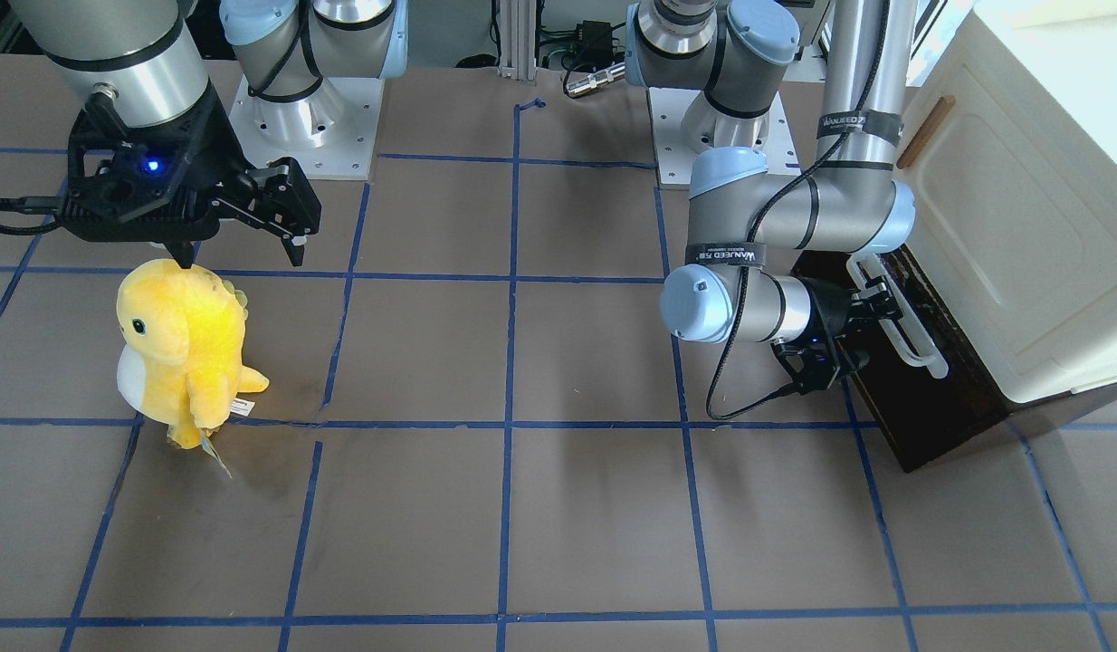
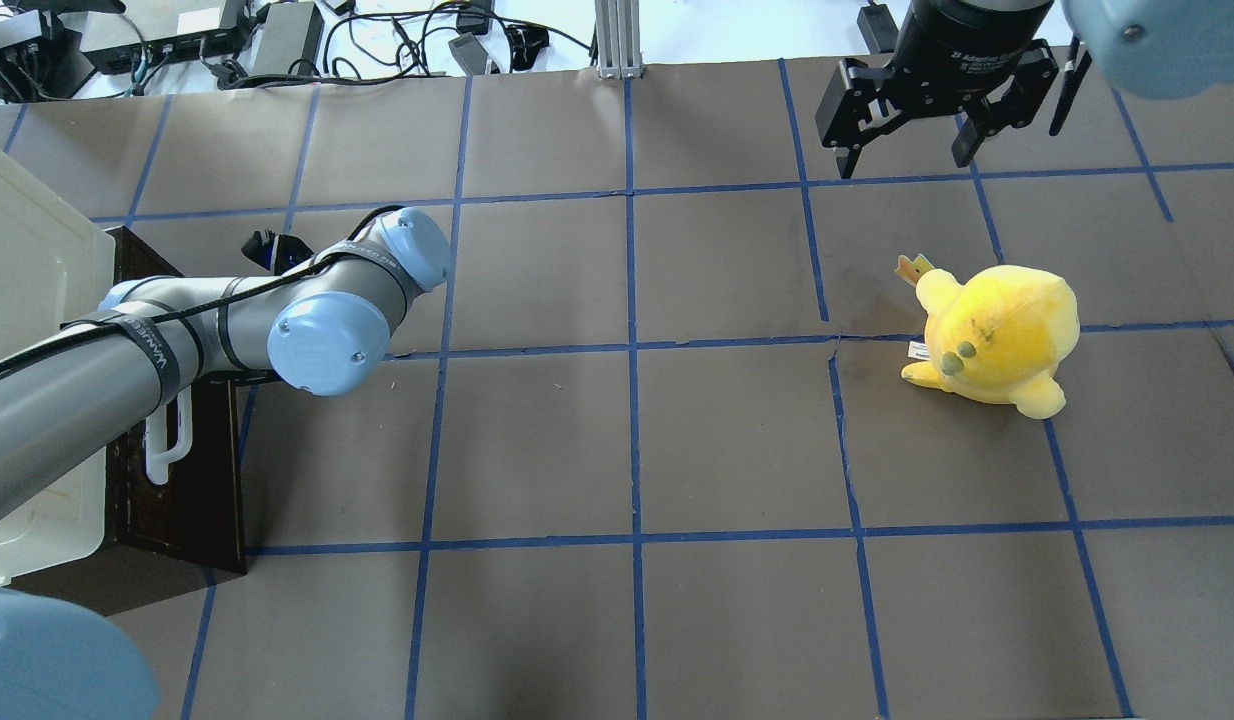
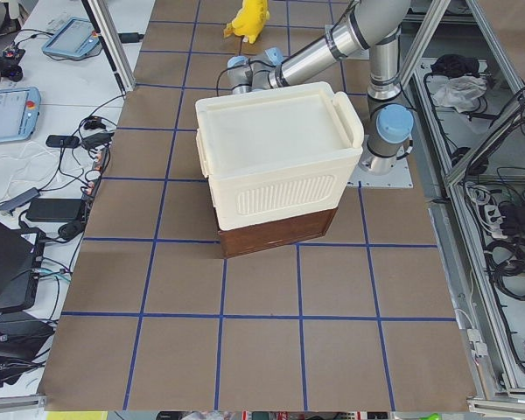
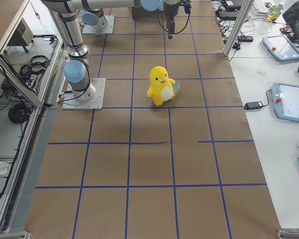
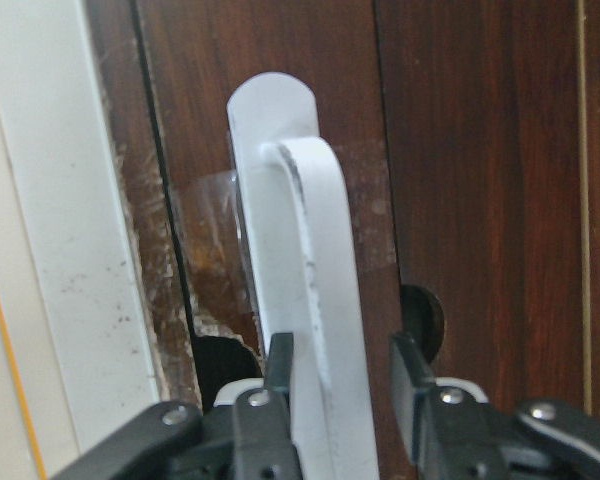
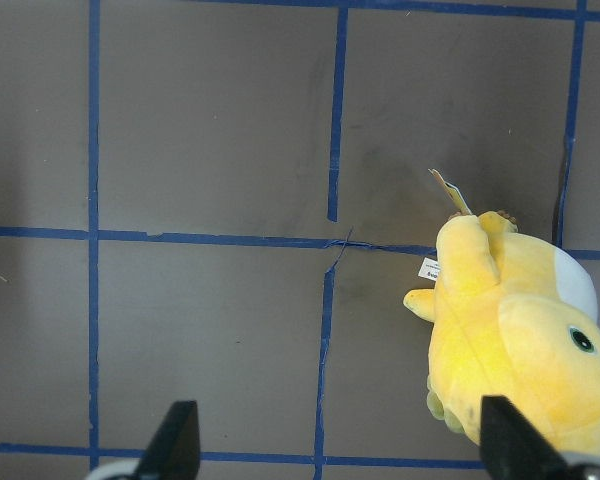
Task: Pull drawer sideways
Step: 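Close the left gripper on the white drawer handle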
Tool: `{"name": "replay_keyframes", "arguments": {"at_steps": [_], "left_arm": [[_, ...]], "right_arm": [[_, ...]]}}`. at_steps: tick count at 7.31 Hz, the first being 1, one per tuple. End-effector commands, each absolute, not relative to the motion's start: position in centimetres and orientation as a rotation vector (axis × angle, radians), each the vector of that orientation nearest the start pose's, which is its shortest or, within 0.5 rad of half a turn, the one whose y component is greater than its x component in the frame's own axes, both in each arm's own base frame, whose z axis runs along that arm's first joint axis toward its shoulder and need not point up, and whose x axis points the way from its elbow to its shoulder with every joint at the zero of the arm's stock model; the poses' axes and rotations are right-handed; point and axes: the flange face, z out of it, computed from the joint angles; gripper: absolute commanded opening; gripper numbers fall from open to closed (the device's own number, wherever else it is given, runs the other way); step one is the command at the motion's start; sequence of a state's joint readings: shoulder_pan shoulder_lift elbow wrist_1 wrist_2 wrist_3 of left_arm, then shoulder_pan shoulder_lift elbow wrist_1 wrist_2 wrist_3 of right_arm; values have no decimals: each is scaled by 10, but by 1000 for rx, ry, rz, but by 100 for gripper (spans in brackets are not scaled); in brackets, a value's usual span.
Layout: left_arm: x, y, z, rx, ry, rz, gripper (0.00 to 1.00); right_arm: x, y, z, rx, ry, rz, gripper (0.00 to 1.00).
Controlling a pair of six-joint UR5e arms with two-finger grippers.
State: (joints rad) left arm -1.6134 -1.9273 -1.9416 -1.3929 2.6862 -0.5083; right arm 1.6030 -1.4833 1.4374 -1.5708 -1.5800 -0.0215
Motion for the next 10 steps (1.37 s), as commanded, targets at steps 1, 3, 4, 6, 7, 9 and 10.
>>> {"name": "replay_keyframes", "arguments": {"at_steps": [1, 3, 4, 6, 7, 9, 10], "left_arm": [[-65, -502, 211, -105, 1959, 204, 30], [-65, -503, 212, -97, 1961, 208, 25], [-66, -503, 212, -96, 1966, 210, 23], [-67, -505, 211, -98, 1969, 206, 23], [-68, -504, 210, -97, 1971, 210, 23], [-69, -505, 211, -82, 1969, 206, 23], [-74, -511, 215, -60, 1981, 202, 23]], "right_arm": [[149, -529, 509, -84, 3149, -73, 100], [149, -529, 509, -84, 3149, -73, 100], [149, -529, 509, -84, 3149, -73, 100], [149, -529, 509, -84, 3149, -73, 100], [149, -529, 509, -84, 3149, -73, 100], [149, -529, 509, -84, 3149, -73, 100], [149, -529, 509, -84, 3149, -73, 100]]}}
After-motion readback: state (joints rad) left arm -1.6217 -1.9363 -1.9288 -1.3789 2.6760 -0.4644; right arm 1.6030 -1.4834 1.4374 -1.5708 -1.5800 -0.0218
